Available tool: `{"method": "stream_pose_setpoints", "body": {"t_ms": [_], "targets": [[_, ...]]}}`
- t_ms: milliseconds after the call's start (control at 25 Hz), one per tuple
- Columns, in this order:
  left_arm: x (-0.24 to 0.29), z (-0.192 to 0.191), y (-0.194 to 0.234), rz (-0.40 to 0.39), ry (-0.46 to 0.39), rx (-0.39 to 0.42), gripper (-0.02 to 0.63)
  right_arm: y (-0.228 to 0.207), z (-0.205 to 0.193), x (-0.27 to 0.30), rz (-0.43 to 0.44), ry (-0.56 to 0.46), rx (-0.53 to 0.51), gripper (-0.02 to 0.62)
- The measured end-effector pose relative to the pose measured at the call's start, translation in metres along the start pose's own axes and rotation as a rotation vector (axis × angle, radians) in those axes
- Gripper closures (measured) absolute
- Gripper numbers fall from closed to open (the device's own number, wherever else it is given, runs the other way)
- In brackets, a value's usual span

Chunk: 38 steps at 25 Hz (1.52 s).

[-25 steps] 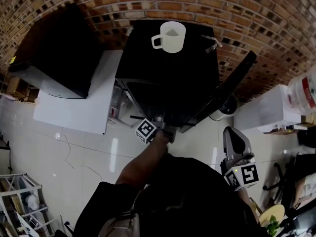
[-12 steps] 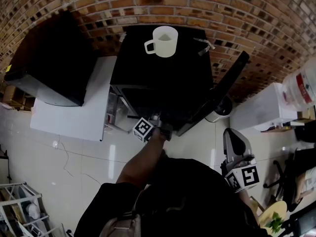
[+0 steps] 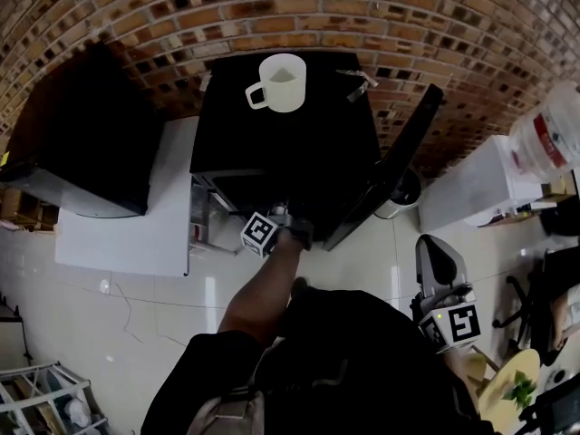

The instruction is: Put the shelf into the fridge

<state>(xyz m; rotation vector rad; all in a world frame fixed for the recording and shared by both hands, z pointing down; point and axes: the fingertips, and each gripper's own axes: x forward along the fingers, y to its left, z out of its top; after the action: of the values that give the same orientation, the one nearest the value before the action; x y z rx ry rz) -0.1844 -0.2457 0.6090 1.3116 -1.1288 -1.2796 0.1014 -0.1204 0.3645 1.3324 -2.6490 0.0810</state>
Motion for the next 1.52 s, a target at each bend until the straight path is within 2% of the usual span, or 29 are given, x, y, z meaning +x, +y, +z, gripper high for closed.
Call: {"method": "stream_pose_setpoints", "body": {"t_ms": [360, 600, 1520], "targets": [[0.024, 0.009, 0.001, 0.004, -0.023, 0.008, 0.598, -0.009, 0.002, -0.006, -0.047, -0.005, -0.009, 0.589], [0.038, 0.012, 0.003, 0.034, -0.027, 0.0, 0.598, -0.024, 0.0, -0.012, -0.095, -0.011, 0.033, 0.589], [0.08, 0.024, 0.009, 0.082, -0.027, 0.014, 0.586, -0.039, -0.006, -0.023, -0.172, 0.003, 0.044, 0.589]]}}
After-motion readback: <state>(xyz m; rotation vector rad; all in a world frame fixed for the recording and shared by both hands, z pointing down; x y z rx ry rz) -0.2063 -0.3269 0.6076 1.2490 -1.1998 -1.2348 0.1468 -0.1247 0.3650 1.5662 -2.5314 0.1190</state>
